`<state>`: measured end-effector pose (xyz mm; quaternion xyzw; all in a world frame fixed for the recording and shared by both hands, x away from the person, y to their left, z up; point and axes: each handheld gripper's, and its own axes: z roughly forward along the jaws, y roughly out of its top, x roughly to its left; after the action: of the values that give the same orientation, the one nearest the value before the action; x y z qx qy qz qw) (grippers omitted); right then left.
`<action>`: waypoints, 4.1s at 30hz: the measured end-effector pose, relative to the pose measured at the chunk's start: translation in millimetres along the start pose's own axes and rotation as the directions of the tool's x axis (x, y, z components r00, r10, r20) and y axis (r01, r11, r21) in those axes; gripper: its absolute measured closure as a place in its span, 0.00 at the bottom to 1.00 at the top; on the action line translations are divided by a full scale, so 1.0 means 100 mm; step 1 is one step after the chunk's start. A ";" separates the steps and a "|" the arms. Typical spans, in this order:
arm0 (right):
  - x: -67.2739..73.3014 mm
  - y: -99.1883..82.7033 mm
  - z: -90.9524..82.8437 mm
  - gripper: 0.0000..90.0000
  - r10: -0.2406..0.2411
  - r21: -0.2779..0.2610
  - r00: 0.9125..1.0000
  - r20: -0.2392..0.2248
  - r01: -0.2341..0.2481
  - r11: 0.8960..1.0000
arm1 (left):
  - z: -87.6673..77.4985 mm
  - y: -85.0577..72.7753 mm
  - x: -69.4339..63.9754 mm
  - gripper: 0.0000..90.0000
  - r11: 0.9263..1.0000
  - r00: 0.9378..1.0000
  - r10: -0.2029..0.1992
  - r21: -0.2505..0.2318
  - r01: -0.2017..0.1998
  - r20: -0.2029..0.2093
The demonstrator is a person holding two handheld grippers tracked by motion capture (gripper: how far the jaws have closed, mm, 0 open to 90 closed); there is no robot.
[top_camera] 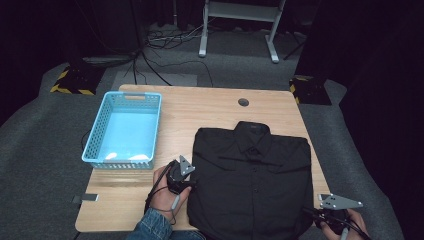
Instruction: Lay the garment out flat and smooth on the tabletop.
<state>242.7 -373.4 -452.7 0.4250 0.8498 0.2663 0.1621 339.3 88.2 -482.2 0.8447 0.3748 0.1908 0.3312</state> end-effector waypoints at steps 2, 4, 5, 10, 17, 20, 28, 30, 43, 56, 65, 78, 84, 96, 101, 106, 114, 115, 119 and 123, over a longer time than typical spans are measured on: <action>-0.03 -0.06 -0.03 0.92 0.017 0.009 1.000 0.013 -0.017 1.000 | 0.00 0.00 0.00 0.41 1.000 1.000 0.001 -0.001 -0.001 0.000; -0.06 -0.12 -0.05 0.91 0.034 0.021 0.999 0.025 -0.035 0.999 | 0.00 0.00 0.00 0.41 1.000 1.000 0.001 0.000 -0.001 0.000; -0.07 -0.15 -0.06 0.89 0.044 0.035 0.999 0.028 -0.044 0.998 | 0.00 0.00 0.00 0.41 1.000 1.000 0.001 -0.001 -0.001 0.000; -0.11 -0.27 -0.16 0.57 0.058 0.078 0.994 0.091 -0.065 0.995 | 0.00 0.00 0.00 0.41 1.000 1.000 0.004 -0.006 -0.004 -0.001; -0.06 -0.23 -0.40 0.45 0.074 -0.031 0.981 0.180 -0.069 0.997 | 0.01 0.02 -0.03 0.41 1.000 1.000 0.006 -0.016 -0.006 0.003; -0.05 -0.18 -0.44 0.43 0.088 -0.090 0.980 0.179 -0.073 0.993 | 0.01 0.03 -0.03 0.41 1.000 1.000 -0.001 -0.025 0.002 0.014; -0.27 -0.20 -0.11 0.37 0.125 -0.062 0.972 0.201 -0.114 0.991 | 0.02 0.04 -0.05 0.40 1.000 1.000 0.005 -0.024 -0.005 0.021; -0.32 -0.24 -0.08 0.37 0.131 -0.047 0.969 0.211 -0.124 0.991 | 0.02 0.03 -0.04 0.40 1.000 1.000 0.000 -0.022 0.001 0.019; -0.51 -0.57 -0.09 0.37 0.171 0.020 0.959 0.227 -0.181 0.983 | 0.02 0.03 -0.04 0.40 1.000 1.000 0.005 -0.015 -0.005 0.017; -0.47 -0.58 -0.16 0.37 0.168 0.003 0.970 0.178 -0.171 0.985 | 0.03 0.04 -0.03 0.39 1.000 1.000 0.005 -0.026 -0.005 0.018; -0.54 -0.26 -0.13 0.36 0.127 -0.044 0.976 0.176 -0.121 0.992 | 0.05 0.17 -0.05 0.32 0.996 0.997 0.067 -0.065 -0.064 0.047; -0.87 0.32 0.16 0.33 0.111 -0.122 0.987 0.117 -0.096 0.988 | 0.19 0.45 0.10 0.29 0.997 0.998 0.056 -0.061 -0.057 -0.015; -1.06 0.56 0.38 0.32 0.092 -0.121 0.989 0.114 -0.078 0.990 | 0.34 0.60 0.20 0.29 0.998 0.999 0.030 -0.054 -0.031 -0.023; -1.40 1.03 0.91 0.31 0.104 -0.144 0.991 0.087 -0.091 0.985 | 0.82 0.88 0.53 0.37 1.000 0.999 -0.005 0.001 0.005 -0.048; -1.46 1.09 1.07 0.79 0.073 -0.101 0.994 0.081 -0.064 0.993 | 0.90 0.94 0.56 0.73 0.999 0.998 0.002 0.038 0.001 -0.069; -1.42 1.02 0.92 0.99 0.034 -0.130 0.995 0.092 -0.021 0.991 | 0.75 0.97 0.46 1.00 0.999 1.000 -0.016 0.032 0.016 -0.003; -1.31 1.00 0.69 0.99 0.009 -0.170 0.996 0.092 0.007 0.985 | 0.66 0.97 0.52 0.67 0.996 0.992 -0.068 -0.072 0.061 -0.107; -1.30 1.00 0.69 0.99 0.007 -0.170 0.996 0.094 0.009 0.985 | 0.69 0.96 0.55 0.56 0.996 0.991 -0.078 -0.059 0.072 -0.111; -1.32 1.01 0.71 0.99 0.008 -0.166 0.996 0.090 0.007 0.986 | 0.86 0.98 0.55 0.38 0.999 0.995 -0.041 0.030 0.044 -0.095; -1.33 0.99 0.75 0.99 0.007 -0.162 0.997 0.082 0.006 0.987 | 0.99 0.98 0.57 0.56 0.996 0.995 -0.062 0.053 0.065 -0.072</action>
<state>421.3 -408.2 -447.7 0.4213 0.8178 0.3168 0.2309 482.0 41.3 -479.2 0.8338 0.4180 0.1995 0.3003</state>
